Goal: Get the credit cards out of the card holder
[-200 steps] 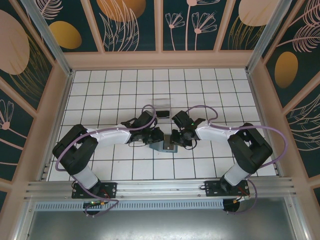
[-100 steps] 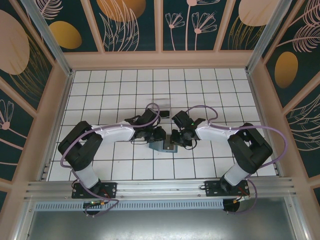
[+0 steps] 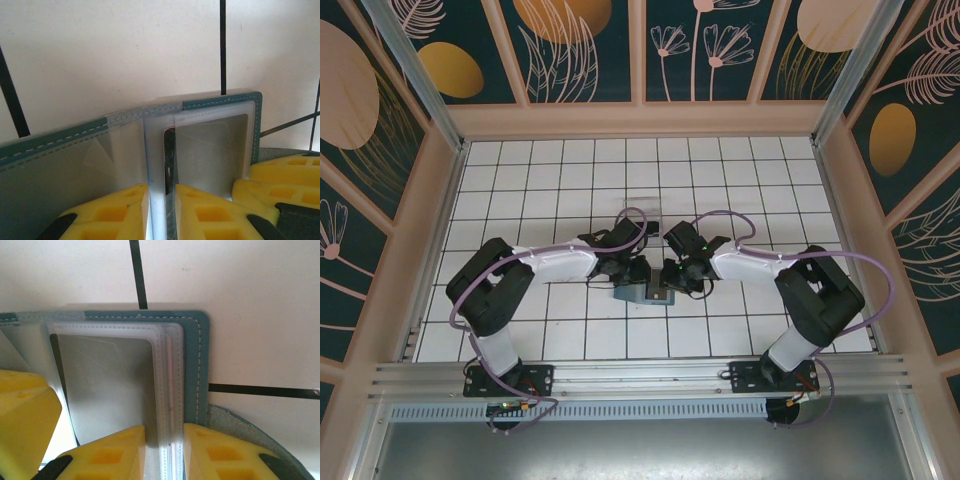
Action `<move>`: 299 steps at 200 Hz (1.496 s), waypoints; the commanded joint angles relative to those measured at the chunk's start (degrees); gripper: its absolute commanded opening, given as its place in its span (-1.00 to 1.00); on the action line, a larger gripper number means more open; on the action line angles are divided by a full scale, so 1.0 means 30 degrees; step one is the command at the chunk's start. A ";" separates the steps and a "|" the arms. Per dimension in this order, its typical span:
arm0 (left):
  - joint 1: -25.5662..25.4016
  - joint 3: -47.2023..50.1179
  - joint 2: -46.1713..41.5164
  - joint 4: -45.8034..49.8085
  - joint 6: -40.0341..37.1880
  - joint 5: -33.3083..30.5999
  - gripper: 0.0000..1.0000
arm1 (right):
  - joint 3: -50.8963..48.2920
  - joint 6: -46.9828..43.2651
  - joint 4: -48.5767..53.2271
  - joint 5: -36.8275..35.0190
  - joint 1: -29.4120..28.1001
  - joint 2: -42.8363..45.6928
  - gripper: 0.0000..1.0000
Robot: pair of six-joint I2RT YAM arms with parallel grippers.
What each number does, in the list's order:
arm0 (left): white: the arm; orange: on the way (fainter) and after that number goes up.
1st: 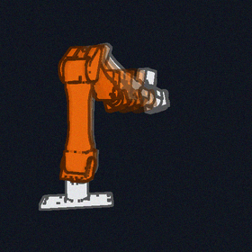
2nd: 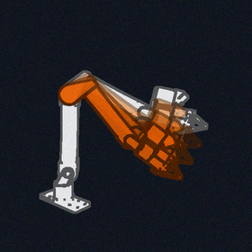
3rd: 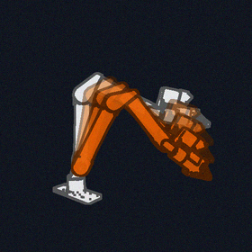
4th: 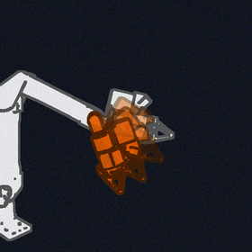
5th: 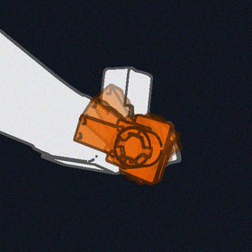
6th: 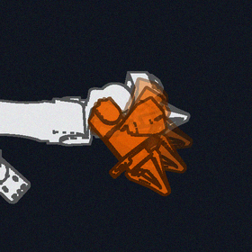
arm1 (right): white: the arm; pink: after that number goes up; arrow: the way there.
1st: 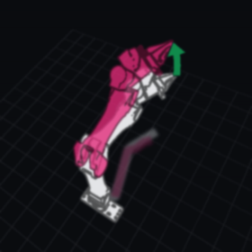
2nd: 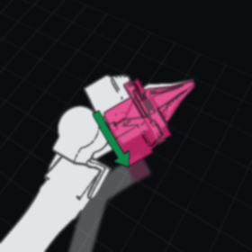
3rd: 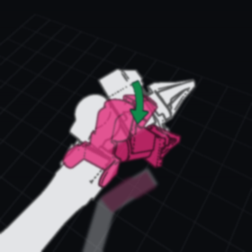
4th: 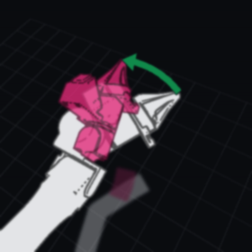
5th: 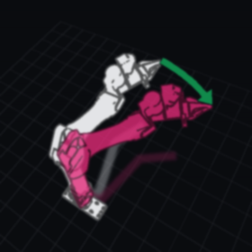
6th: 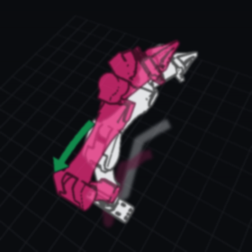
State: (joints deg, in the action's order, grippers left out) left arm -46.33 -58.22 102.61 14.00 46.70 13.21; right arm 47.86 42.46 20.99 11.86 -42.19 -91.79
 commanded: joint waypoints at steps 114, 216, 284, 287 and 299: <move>-0.0436 -0.1000 0.0991 0.2979 -0.0899 -0.2263 -0.63 | 0.0073 0.0004 0.0444 -0.0129 -0.0202 -0.0280 -0.49; -0.0262 -0.0920 -0.0511 0.3307 -0.0822 -0.3171 -0.77 | -0.0117 0.0132 0.0495 -0.0292 -0.0162 -0.0010 -0.49; 0.1307 0.2649 -0.2910 -0.3748 0.1330 0.2064 -0.50 | -0.0098 0.0136 0.0415 -0.0261 -0.0164 -0.0007 -0.50; 0.1334 0.2717 -0.2913 -0.3933 0.1352 0.2293 -0.49 | -0.0094 0.0125 0.0414 -0.0261 -0.0169 0.0004 -0.50; 0.1442 0.2950 -0.2829 -0.4593 0.1495 0.2951 -0.47 | -0.0014 0.0117 0.0446 -0.0206 -0.0203 0.0009 -0.50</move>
State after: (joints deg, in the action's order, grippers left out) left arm -42.81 -51.48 94.45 8.43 48.51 14.96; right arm 47.90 42.50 20.99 11.84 -42.22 -91.83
